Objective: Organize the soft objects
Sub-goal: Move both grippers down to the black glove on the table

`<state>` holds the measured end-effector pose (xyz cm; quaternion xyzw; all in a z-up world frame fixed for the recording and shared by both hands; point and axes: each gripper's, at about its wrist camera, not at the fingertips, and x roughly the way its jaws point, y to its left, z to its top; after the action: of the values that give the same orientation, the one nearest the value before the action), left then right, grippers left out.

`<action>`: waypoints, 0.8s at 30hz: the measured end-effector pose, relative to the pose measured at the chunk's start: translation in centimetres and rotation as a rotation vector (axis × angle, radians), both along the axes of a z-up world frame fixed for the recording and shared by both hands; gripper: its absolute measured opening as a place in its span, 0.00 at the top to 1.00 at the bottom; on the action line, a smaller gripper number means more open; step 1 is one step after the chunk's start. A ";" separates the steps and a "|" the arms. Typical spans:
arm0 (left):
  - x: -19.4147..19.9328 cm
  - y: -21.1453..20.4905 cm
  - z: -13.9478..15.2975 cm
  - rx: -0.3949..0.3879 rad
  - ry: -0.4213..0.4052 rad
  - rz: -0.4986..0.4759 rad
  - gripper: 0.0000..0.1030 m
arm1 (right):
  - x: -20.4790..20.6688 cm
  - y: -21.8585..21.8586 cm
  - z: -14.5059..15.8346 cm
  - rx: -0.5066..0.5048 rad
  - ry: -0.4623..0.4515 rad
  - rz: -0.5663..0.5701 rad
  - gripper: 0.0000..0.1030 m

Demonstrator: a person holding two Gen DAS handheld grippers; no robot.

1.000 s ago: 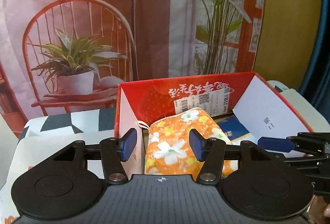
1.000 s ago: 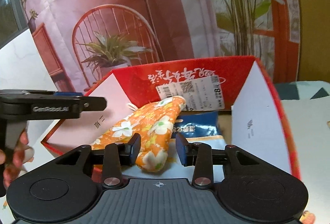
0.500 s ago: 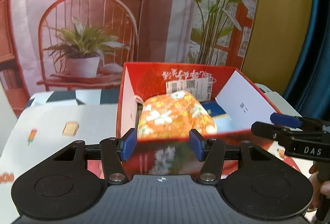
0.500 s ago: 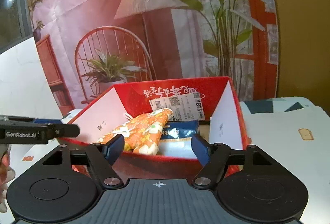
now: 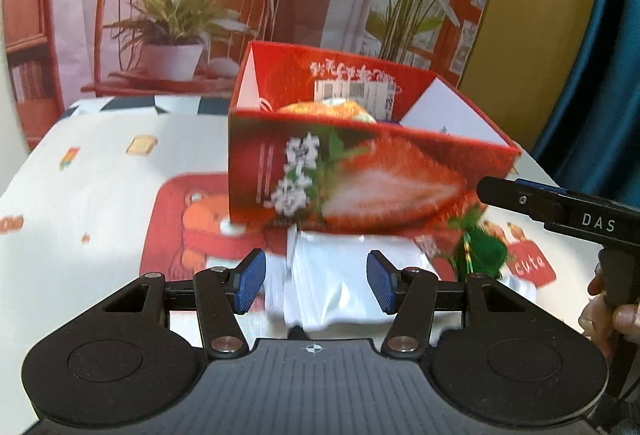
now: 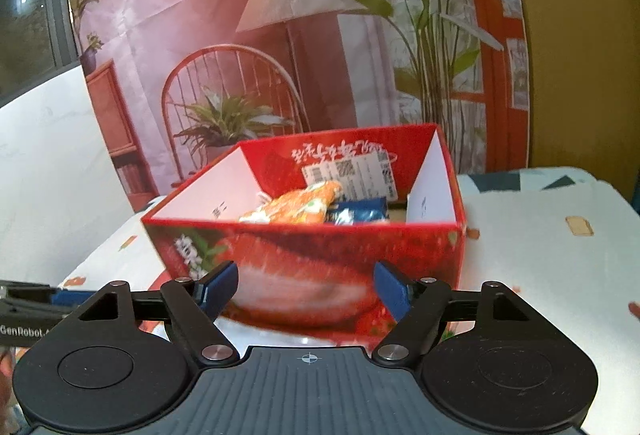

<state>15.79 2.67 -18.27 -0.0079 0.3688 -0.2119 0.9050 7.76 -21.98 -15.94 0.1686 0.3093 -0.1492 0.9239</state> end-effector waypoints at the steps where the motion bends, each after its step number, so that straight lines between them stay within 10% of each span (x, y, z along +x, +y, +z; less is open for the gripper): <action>1: -0.4 0.2 -0.1 -0.002 0.002 0.004 0.44 | -0.3 0.2 -0.1 0.007 0.004 0.003 0.30; 24: -3.9 2.4 -2.8 -0.100 0.156 0.047 0.49 | -4.8 7.7 -1.7 0.037 0.219 0.251 0.39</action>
<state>11.93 5.05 -21.10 -0.0779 0.4269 -0.2076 0.8767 2.98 -14.29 -17.67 0.1285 0.4294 -0.0443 0.8928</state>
